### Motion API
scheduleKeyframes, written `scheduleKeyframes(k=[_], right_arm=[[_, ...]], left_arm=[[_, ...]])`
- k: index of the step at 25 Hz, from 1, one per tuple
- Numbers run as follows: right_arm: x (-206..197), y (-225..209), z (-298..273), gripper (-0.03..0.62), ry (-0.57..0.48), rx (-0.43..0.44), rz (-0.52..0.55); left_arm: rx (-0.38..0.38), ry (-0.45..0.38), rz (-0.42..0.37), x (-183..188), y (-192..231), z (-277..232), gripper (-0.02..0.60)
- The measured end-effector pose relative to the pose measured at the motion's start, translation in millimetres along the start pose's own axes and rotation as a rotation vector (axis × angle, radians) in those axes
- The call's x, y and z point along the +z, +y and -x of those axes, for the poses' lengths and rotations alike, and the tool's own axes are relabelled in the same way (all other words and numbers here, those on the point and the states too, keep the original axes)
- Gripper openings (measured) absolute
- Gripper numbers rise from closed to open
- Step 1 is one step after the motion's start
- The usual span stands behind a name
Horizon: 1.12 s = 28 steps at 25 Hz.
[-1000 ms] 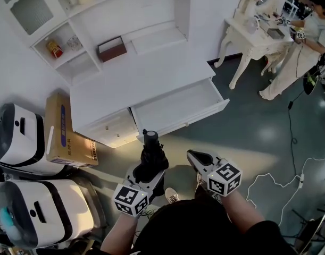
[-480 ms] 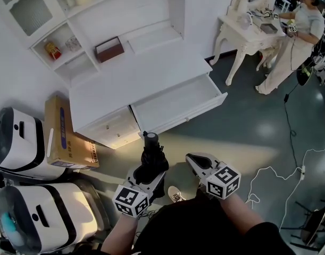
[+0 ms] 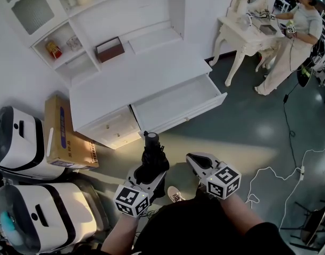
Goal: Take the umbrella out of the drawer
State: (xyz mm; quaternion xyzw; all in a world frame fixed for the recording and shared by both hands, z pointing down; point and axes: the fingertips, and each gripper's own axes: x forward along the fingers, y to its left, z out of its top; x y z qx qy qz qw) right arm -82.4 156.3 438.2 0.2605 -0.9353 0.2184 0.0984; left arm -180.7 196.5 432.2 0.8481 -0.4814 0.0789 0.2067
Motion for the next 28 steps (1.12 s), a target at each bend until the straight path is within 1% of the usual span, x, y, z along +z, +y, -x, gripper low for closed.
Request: scheduleKeyframes(k=[28], right_arm=[[-1.3,-5.3,5.5,0.002,0.006,-0.008,0.000]], left_arm=[[-0.014,0.013,-0.001,-1.6,-6.6,-7.2,0.258]])
